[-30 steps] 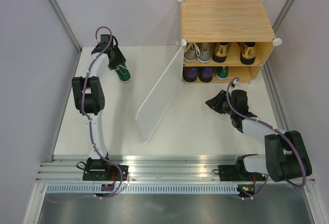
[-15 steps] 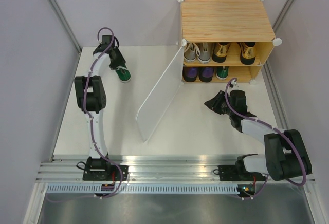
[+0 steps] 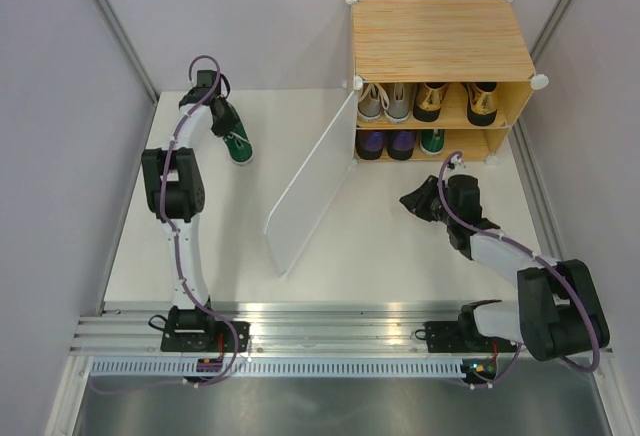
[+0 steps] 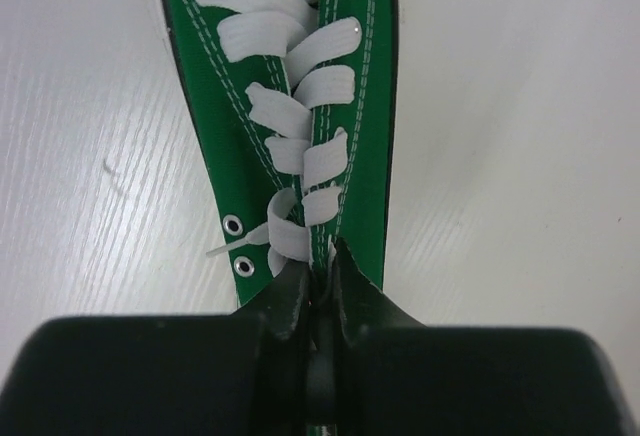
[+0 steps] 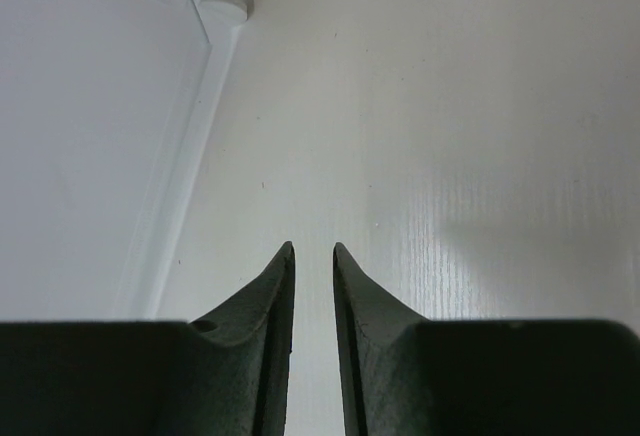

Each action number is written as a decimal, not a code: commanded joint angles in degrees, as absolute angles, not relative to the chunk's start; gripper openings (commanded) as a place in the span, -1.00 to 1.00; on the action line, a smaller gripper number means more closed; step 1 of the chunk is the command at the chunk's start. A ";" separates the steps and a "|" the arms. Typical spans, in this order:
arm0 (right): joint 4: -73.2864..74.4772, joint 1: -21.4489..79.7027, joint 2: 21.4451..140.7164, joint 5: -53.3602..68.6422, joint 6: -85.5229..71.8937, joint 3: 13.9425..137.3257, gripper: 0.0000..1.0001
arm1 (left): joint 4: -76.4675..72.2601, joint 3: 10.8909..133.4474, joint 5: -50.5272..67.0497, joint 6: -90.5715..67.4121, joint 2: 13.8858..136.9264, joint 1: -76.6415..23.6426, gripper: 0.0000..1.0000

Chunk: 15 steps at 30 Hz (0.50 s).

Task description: Place and organize the shoes in the shoe cabinet

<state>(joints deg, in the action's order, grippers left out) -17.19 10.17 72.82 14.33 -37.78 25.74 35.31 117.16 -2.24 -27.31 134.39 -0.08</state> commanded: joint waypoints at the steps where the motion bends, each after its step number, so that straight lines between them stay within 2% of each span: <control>1: -16.44 10.72 69.88 11.87 -36.12 27.95 -0.48 | 37.71 113.74 -0.26 -26.28 124.56 -0.18 -0.95; 6: -13.19 12.21 65.14 11.87 -37.35 28.56 -0.49 | 37.79 107.25 -0.44 -27.07 112.09 -0.18 -0.95; 15: 3.32 12.92 45.56 8.44 -36.30 32.16 -0.49 | 39.28 99.67 -1.84 -26.37 86.77 -2.89 -0.95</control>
<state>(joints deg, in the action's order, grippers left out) -3.29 12.73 50.96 10.68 -37.47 28.01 41.95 99.55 -1.26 -27.33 96.42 -0.95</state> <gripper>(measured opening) 0.254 0.064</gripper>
